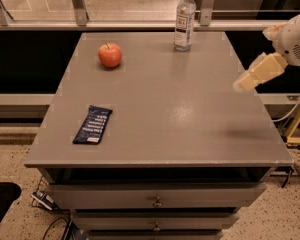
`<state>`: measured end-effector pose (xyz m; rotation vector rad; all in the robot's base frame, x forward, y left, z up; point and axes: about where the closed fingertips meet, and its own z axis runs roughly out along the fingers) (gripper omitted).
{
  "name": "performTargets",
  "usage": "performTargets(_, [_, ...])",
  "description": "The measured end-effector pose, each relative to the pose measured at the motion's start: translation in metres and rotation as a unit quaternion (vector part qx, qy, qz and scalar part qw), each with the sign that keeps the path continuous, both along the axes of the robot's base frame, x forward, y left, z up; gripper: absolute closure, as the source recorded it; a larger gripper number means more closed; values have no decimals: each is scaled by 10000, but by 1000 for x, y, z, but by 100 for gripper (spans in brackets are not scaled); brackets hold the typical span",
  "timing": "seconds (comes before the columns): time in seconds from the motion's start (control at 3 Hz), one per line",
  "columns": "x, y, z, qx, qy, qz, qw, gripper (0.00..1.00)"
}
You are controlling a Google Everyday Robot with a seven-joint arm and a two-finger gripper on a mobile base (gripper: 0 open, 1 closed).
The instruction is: Move blue plastic bottle near rxbar blueberry
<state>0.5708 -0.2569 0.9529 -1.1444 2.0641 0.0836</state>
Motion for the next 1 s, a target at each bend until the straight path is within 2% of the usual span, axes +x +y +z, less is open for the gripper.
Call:
performTargets(0.33, [84,-5,18,1159,-1112,-202,9868,0])
performTargets(0.67, [149,-2,49,2121,-2274,-445,9494,0])
performTargets(1.0, [148,0,48,2118,-2236,-411,9505,0])
